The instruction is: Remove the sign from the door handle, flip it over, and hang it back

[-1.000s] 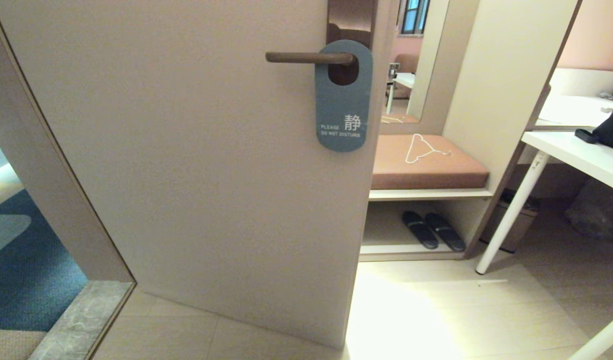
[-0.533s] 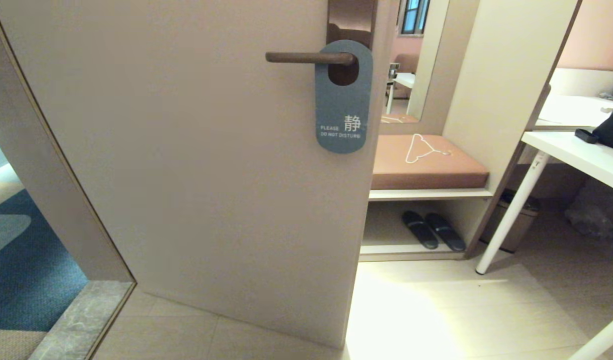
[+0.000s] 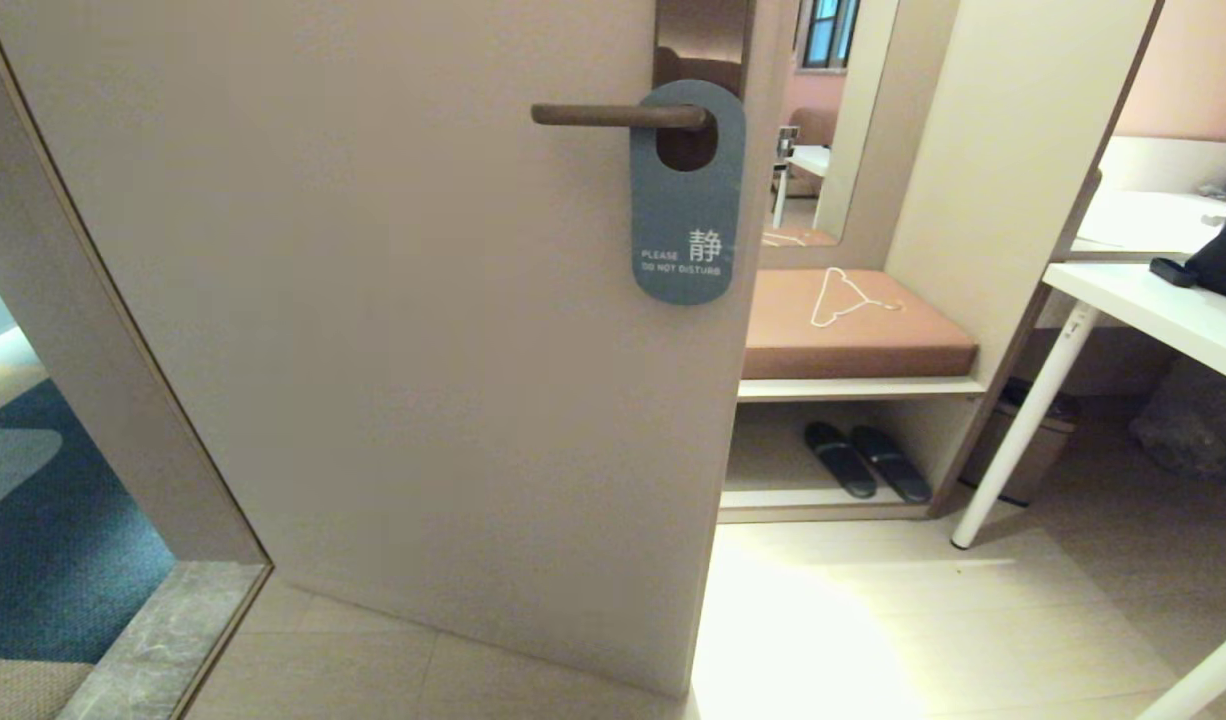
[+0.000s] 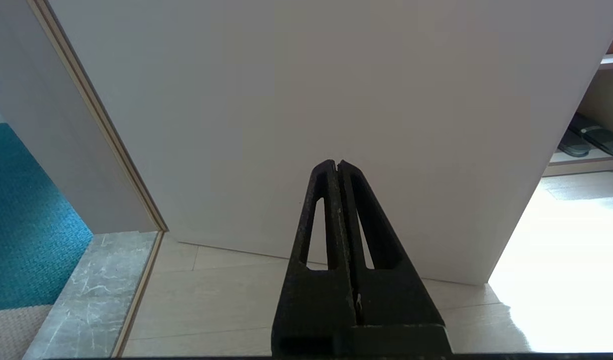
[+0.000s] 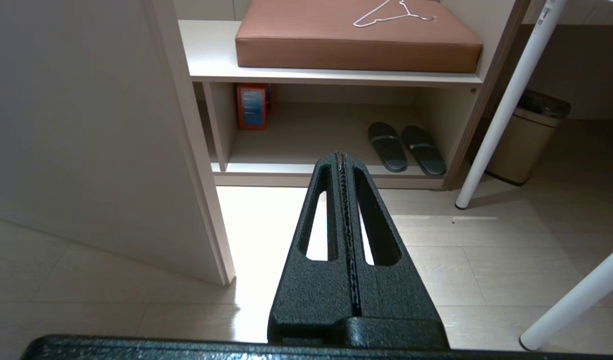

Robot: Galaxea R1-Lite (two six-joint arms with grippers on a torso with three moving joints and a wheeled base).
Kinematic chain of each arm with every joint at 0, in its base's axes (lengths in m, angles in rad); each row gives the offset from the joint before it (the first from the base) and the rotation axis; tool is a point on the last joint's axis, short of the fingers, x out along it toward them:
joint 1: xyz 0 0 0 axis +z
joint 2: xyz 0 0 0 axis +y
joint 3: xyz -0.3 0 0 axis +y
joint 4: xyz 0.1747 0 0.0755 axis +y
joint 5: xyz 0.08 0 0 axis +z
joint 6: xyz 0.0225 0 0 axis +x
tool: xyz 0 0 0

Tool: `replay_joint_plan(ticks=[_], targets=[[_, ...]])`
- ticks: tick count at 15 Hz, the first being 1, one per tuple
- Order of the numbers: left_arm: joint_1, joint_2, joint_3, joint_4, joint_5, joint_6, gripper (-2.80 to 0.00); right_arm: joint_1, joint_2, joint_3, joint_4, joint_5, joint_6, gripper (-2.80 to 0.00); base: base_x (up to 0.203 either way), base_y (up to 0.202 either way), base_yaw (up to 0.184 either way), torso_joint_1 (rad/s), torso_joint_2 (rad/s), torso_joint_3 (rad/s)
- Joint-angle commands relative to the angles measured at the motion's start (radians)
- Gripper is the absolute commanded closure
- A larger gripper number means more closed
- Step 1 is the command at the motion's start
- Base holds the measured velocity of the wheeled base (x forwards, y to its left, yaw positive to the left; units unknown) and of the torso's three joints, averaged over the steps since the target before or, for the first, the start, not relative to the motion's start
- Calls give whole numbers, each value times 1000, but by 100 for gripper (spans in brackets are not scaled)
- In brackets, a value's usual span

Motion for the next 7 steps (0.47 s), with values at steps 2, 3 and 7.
replay_joint_plan(ticks=[2, 3, 7], targets=[[0, 2, 0, 0, 0, 0, 0, 0, 0, 0, 1, 0, -1, 0, 0, 0, 0, 0, 0, 0], [0, 2, 0, 0, 0, 0, 0, 0, 0, 1, 0, 0, -1, 0, 0, 0, 0, 0, 0, 0], [0, 2, 0, 0, 0, 0, 0, 0, 0, 0, 2, 0, 1, 0, 0, 0, 0, 0, 0, 0]])
